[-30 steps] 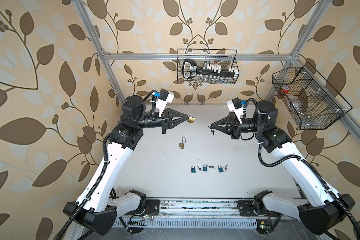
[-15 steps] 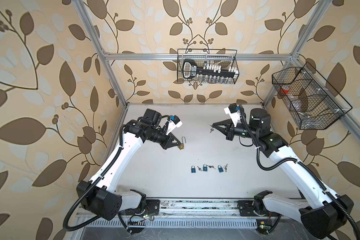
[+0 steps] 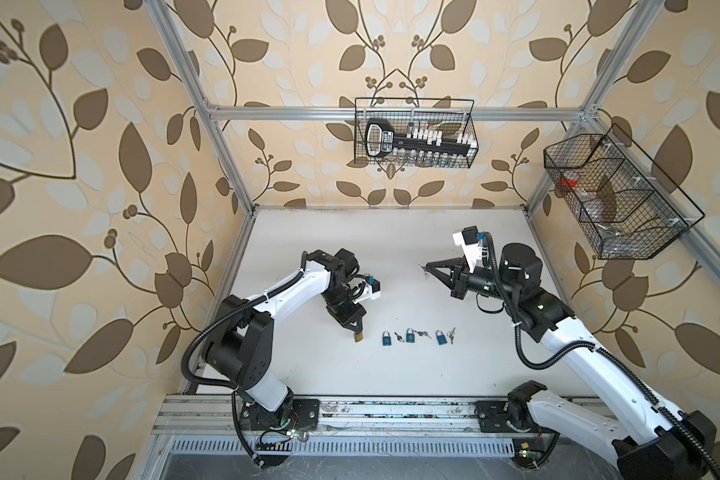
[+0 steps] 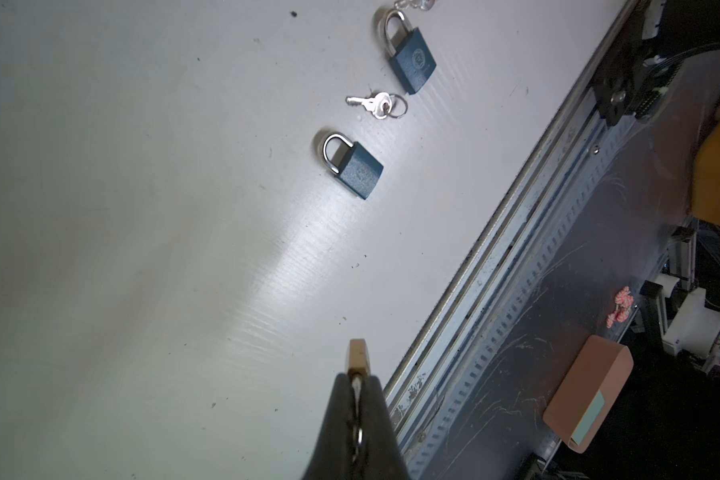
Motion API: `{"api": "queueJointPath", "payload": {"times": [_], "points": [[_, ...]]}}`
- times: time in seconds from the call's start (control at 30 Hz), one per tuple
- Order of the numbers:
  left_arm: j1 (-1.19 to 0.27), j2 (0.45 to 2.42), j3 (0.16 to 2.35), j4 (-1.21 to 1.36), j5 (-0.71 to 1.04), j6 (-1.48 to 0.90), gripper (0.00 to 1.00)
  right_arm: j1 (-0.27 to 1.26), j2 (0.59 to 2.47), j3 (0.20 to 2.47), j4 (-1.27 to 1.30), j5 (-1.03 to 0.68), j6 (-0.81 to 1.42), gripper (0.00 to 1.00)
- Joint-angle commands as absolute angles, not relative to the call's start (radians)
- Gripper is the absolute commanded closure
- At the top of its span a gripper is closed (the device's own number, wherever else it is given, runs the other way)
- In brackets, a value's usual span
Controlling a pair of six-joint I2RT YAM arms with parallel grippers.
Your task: Lock with the key
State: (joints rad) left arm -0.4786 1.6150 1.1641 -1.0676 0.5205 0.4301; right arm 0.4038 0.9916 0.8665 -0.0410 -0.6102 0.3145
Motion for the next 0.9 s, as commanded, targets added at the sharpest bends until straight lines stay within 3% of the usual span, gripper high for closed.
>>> {"api": "queueJointPath", "payload": {"times": [0.0, 0.73, 0.87], "points": [[-0.492, 1.65, 1.162, -1.073, 0.502, 0.498, 1.0, 0.406, 0.97, 0.865, -0.039, -0.592, 0.315, 1.0], [-0.527, 1.861, 1.191, -1.026, 0.463, 0.533, 1.0, 0.406, 0.982, 0.867, -0.068, -0.6, 0.312, 1.0], [-0.526, 1.88, 1.2, -1.021, 0.453, 0.538, 0.94, 0.406, 0.981, 0.866, -0.072, -0.601, 0.312, 1.0]]}}
